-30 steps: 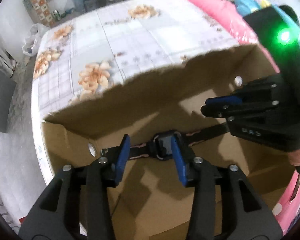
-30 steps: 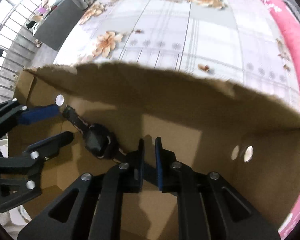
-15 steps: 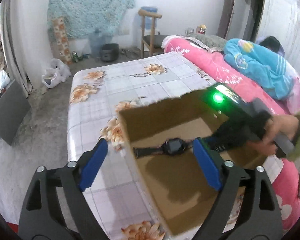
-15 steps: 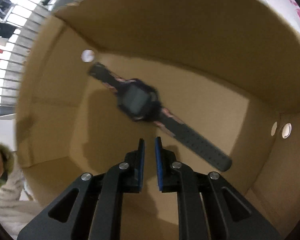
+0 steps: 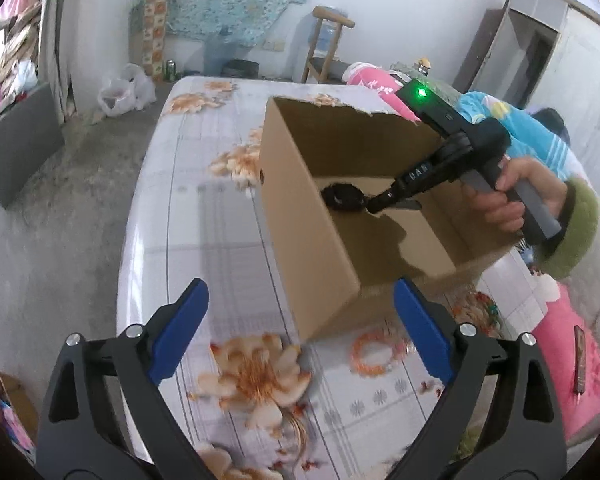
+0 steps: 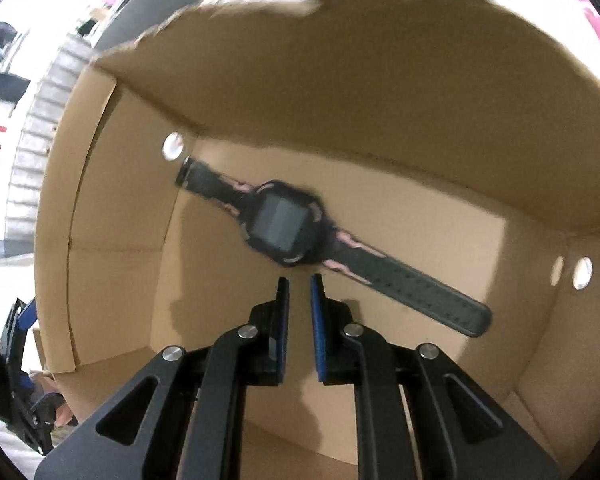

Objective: Organize jewelry
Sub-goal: 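Lower the watch into the box and open the right gripper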

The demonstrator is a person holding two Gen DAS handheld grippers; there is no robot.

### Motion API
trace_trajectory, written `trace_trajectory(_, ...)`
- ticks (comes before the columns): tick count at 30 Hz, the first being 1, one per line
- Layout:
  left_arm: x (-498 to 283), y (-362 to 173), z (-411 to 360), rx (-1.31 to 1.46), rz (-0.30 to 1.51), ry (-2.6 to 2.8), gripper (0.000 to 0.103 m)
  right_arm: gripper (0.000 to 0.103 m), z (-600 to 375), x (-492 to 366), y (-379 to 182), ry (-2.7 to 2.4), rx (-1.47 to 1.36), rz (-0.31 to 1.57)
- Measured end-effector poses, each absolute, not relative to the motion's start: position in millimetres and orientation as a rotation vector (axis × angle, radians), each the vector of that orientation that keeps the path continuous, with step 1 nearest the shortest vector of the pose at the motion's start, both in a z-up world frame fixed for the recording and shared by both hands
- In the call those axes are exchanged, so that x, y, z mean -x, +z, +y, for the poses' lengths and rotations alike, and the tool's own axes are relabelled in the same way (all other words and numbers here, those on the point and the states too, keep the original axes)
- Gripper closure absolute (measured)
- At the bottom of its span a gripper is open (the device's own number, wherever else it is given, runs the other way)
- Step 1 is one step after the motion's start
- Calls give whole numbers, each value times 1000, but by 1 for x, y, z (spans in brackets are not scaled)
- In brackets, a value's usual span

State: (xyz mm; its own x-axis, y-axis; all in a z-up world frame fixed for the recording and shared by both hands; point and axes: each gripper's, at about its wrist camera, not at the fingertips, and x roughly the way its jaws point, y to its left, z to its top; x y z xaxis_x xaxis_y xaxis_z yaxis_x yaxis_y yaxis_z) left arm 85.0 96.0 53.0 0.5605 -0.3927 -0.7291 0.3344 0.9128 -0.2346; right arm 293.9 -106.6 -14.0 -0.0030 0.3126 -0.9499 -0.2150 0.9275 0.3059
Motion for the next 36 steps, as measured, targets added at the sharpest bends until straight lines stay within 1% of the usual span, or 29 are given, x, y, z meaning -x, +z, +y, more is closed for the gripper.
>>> trace_trajectory(3, -76, 44, 97, 76, 911, -439, 13, 91, -104, -296, -26, 382, -77, 1537)
trace_trajectory(9, -50, 31, 97, 95, 942, -473, 13, 91, -121, -302, -9, 316, -177, 1445)
trace_trajectory(13, -40, 20, 86, 79, 971, -494, 13, 85, -121, -294, -14, 271, -235, 1432)
trace_trajectory(17, -35, 15, 77, 59, 980, -516, 13, 84, -141, -301, -18, 280, -323, 1442)
trace_trajectory(20, -31, 13, 74, 55, 983, -533, 13, 84, -134, -300, -11, 303, -291, 1429)
trace_trajectory(21, -30, 10, 72, 50, 986, -536, 13, 84, -132, -305, -11, 327, -280, 1443)
trace_trajectory(23, -30, 5, 68, 39, 1000, -542, 13, 79, -132, -303, -14, 375, -250, 1496)
trace_trajectory(26, -28, -5, 58, 14, 1020, -552, 13, 78, -124, -308, -26, 333, -167, 1530)
trace_trajectory(31, -26, -15, 50, 11, 1044, -571, 13, 78, -129, -313, -20, 268, -153, 1472)
trace_trajectory(36, -27, -24, 46, 6, 1063, -564, 13, 78, -138, -311, -20, 260, -225, 1475)
